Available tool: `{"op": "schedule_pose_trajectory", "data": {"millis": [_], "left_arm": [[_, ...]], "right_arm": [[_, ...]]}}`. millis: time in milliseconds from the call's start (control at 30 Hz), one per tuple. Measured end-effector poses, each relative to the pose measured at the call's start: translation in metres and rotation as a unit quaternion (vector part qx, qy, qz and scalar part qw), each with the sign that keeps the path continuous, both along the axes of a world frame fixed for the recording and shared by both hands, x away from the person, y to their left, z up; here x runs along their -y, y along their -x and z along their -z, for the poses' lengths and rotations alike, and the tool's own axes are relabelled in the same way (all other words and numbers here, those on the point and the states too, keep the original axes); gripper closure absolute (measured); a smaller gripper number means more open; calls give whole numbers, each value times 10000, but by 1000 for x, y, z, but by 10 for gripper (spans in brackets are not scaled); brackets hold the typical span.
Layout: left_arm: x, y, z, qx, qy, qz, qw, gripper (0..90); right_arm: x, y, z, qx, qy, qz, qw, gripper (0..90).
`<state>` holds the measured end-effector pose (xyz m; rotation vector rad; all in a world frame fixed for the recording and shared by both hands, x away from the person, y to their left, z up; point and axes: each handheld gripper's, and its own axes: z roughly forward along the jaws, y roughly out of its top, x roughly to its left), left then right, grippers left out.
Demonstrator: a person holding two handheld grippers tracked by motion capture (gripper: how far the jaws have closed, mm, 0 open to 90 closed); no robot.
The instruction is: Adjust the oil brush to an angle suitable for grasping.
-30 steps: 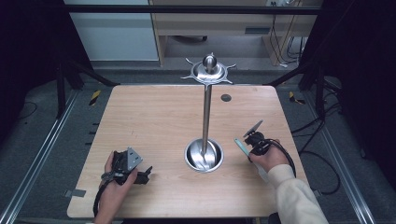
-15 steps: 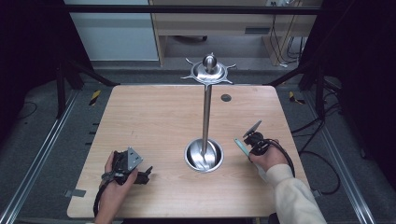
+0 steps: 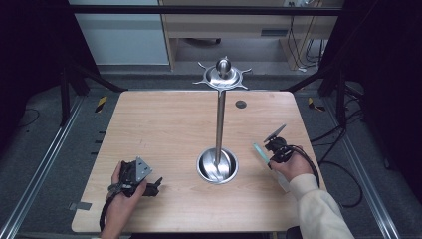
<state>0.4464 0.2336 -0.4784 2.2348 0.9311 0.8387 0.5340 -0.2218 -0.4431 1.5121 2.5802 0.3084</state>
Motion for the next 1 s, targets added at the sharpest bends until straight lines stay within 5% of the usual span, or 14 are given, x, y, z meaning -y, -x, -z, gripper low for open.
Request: {"op": "schedule_pose_trajectory", "data": {"millis": [333, 600, 1000], "left_arm": [[0, 0, 0, -2, -12, -2, 10000, 28], [-1, 0, 0, -8, -5, -27, 10000, 29], [-2, -1, 0, -13, -1, -27, 10000, 29]], "right_arm": [[23, 13, -60, 693, -393, 88, 9968, 822], [40, 34, -108, 1465, -1041, 90, 9837, 823], [41, 51, -145, 2072, -1395, -185, 9681, 823]]}}
